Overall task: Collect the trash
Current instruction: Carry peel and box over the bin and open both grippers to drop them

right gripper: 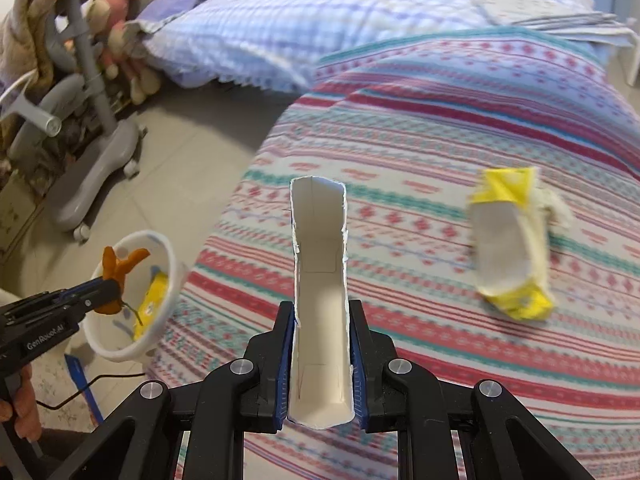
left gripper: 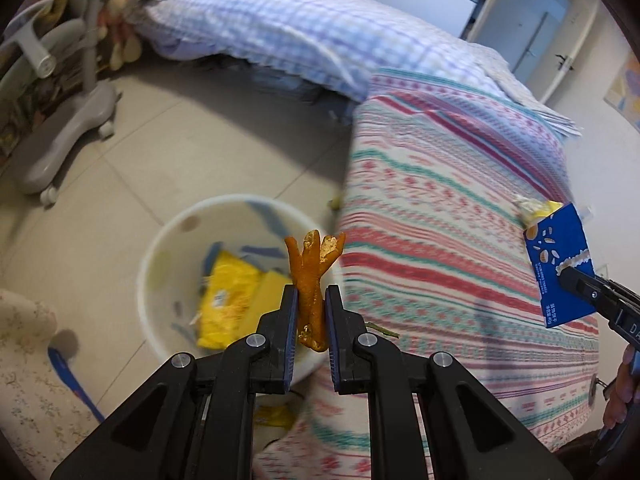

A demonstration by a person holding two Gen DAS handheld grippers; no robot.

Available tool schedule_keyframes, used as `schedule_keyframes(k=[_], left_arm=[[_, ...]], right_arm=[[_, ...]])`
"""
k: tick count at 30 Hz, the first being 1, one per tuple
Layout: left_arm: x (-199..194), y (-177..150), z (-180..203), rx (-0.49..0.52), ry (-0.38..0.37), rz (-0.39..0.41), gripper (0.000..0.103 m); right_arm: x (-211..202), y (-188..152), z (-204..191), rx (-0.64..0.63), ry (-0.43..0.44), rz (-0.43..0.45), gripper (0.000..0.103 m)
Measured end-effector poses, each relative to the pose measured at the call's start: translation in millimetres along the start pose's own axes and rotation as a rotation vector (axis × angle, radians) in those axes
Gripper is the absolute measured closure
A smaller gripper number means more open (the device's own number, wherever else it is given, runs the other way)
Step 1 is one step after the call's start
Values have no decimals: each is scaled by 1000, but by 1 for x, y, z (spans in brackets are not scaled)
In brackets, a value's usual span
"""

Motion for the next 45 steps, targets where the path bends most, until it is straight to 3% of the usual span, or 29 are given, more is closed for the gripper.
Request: schedule_keyframes(k=[12,15,16,19,20,24,29,35,45], left_arm=[[12,-7,-49,-65,52,-28,88],[16,-9,-59,-87,70,-47,82],[16,-11,-63,-91,81,-61,73],[13,-14,-74,-126,127,-66,30],[8,-14,-80,-137,154,-55,25],[-5,-14,-98,-133,253,-28,19],[-18,-16,-116,-167,301,-13,17],[-35,-7,-126,-204,309,42,17],[-41,2,-128,-204,309,66,17]], right_arm=[[41,-5,-62,-73,47,-66,81],[46,-5,-70,-80,58,-77,81],[47,-5,-72,-81,64,-78,81],[49,-3,-80,-93,84,-75,81],[50,-2,-84,-99,90,-73,81],[53,-1,-103,-129,124,-70,81],[65,-5,-131,-182,163,-85,81],[85,-9,-165,-199,244,-128,81],[105,-2,-192,-215,279,-149,76]])
Point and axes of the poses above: each gripper's, at about its wrist camera, not at the fingertips, and x roughly the way its jaws point, z to its right, y to its top, the point moved 7 cm from there along x, roughly the way its jaws point, and after that the axes turned 1 degree about x, right-handed, at the moved point
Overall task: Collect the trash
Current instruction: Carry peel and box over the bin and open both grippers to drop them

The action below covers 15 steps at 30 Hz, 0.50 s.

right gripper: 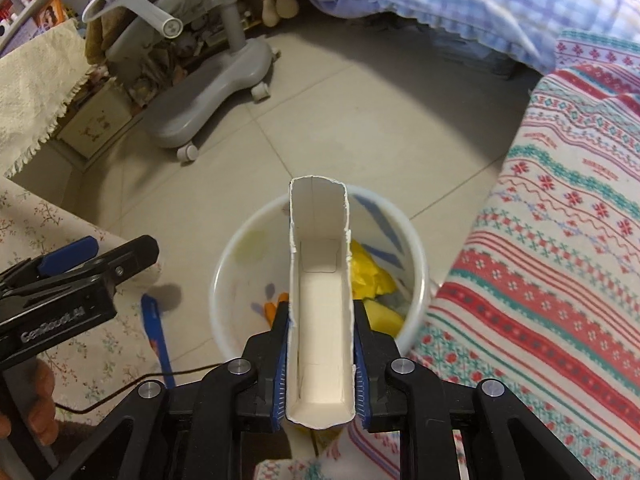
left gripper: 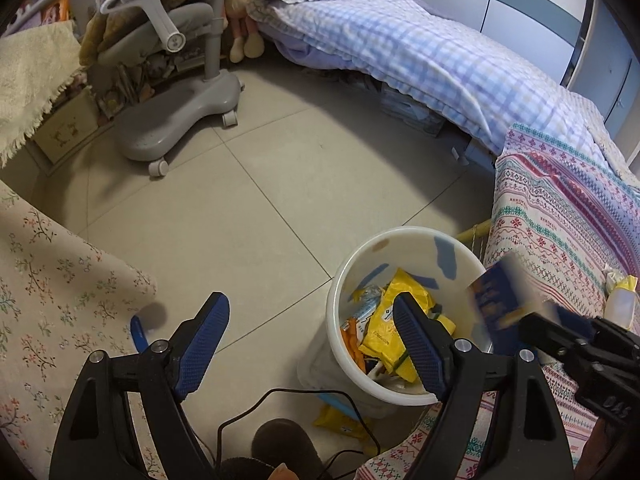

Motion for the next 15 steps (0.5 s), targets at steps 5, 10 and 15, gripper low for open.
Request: schedule_keyframes(k=[5,10,15], left_arm=[[1,0,2,1,6,-1,17],[2,-2,9,12,11,-12,17],[-1,0,26,33,-1,-11,17]], right_arm=[[-10,7,8,43,10,27,46],[-29,5,27,63,-34,40,42],[-55,-2,61,89,-105,63,37]])
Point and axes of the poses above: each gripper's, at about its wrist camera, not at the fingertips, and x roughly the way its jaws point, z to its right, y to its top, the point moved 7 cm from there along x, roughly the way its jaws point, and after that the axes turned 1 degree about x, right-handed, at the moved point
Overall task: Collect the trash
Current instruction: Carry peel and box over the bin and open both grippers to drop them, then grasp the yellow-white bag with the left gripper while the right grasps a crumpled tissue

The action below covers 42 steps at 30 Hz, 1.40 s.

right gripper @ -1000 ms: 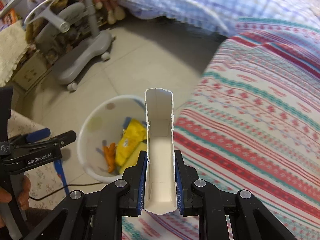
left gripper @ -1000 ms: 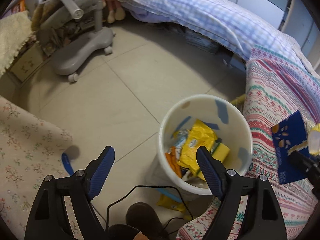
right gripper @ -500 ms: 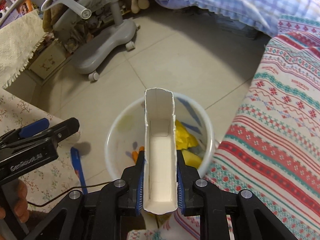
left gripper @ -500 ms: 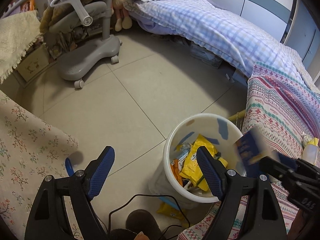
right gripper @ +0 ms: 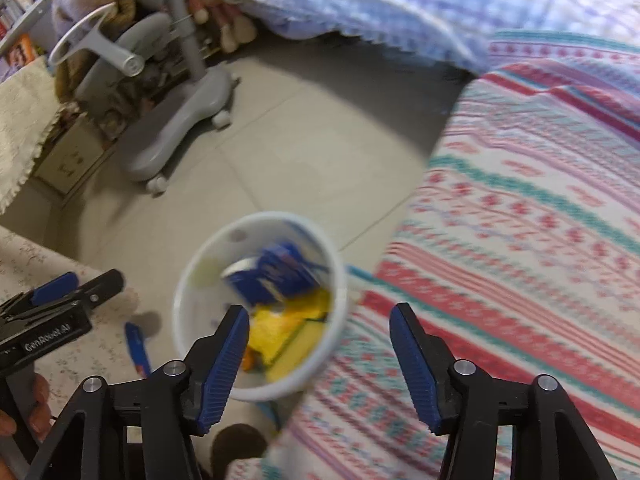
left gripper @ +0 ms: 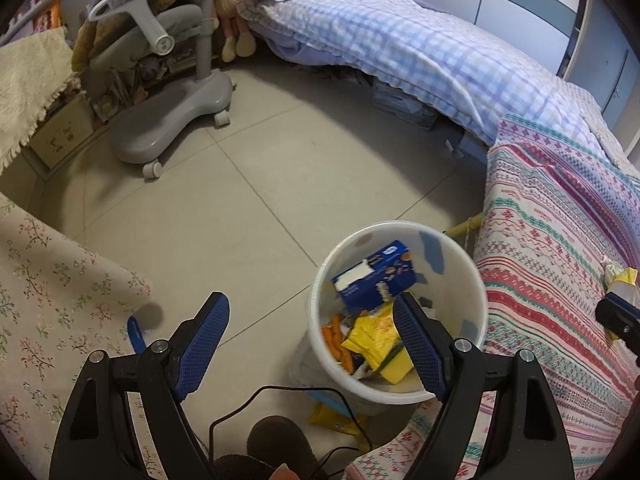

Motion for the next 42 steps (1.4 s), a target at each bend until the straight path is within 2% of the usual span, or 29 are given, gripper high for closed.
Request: schedule_keyframes(k=[6,17,18,21,27,33,37,42], left_arm=[[-8,5,47,51,-25,21,17],[-12,-5,158,197,-74,14,17],[-12,-6,167,211,-79,11,16],[-10,-12,194,250,-103,-8,5],[-8,-22,256,316,-181,-34,3],[-15,-37,330,388,-307,-53,3],[-22,-52,377,448,-385,-86,3],[-30,-67,421,494,-440,-100,4]], right_arm=[[-33,-2,48,67,-49,45,33],[-97,-17,153,188,-155,144,26],[-101,-20,163,204,-160,151,26],[-109,-28,192,252,-186,157,25],[-120,-51,252,374,-248,140,24],[-134,-80,310,538,-271,122,24],[-140,-94,330,576,-280,100,24],[-160,-104,352,571,-321,111,24]])
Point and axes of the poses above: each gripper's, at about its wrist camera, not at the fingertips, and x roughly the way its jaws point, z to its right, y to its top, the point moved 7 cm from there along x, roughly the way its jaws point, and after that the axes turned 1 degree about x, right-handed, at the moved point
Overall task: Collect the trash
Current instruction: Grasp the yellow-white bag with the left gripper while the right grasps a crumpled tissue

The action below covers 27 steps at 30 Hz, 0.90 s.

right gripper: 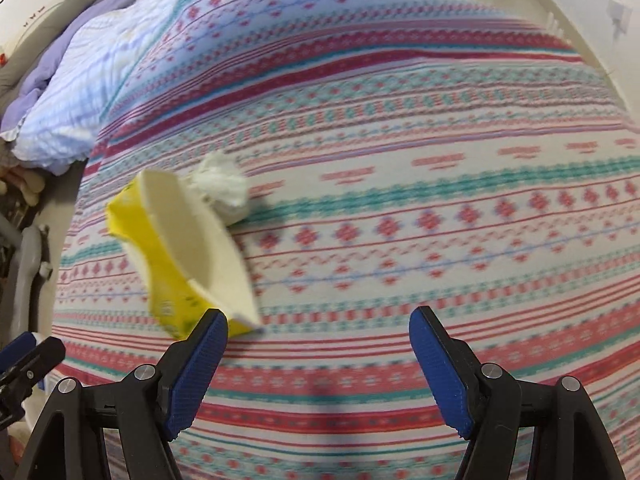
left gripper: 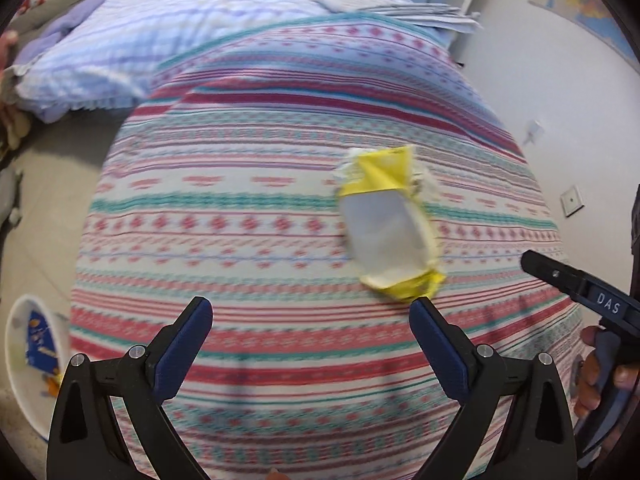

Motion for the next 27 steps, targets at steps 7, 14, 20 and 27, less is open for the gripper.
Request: schedule_keyframes(k=[7,14,20,27], left_arm=[[22,9,47,-16,-80,-36,33],[40,11,47,-47,-16,-62,88],[19,15,26,-41,-4,-14,90],[-14,10,-17,-19,41,41,90]], right_arm=[[-7,6,31,57,-5,8,24],[-16,9,37,71,14,15,24],[-12,12,34,82,19,13,24],[8,23,16,68,42,2,24]])
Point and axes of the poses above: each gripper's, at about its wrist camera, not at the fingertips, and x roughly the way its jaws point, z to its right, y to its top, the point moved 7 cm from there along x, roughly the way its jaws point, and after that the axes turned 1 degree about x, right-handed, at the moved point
